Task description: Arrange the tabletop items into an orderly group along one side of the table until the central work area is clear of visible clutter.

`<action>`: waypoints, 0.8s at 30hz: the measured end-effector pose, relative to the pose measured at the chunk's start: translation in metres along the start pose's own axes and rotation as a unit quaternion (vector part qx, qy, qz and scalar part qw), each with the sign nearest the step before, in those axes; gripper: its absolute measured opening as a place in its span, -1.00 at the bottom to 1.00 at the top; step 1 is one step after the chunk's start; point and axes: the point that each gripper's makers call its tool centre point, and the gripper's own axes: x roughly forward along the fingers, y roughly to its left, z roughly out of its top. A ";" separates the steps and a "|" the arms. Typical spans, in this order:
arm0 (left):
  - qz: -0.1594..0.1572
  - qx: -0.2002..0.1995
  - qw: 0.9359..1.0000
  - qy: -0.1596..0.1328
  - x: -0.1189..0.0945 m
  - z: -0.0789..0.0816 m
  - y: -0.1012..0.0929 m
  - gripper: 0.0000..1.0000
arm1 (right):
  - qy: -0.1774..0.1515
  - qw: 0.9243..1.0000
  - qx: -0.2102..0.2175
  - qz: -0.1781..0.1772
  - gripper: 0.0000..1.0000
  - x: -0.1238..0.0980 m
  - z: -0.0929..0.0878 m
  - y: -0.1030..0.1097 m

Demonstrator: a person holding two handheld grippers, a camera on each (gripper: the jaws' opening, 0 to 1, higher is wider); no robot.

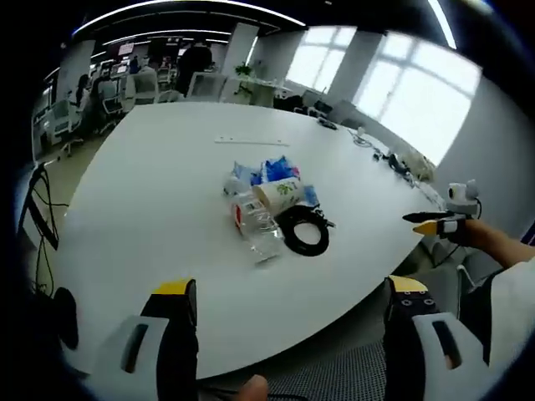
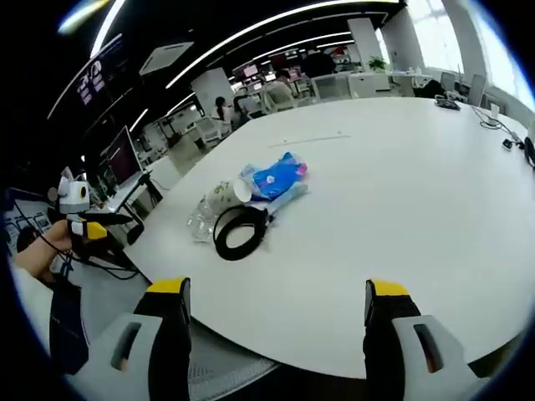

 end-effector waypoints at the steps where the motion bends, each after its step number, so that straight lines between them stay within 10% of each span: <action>1: 0.001 0.001 1.000 0.001 0.000 0.000 0.001 0.80 | -0.001 1.000 -0.001 0.000 0.68 0.000 0.001 0.000; 24: 0.008 -0.008 1.000 -0.006 -0.009 -0.008 0.002 0.73 | 0.010 1.000 -0.027 0.007 0.67 0.003 -0.001 0.005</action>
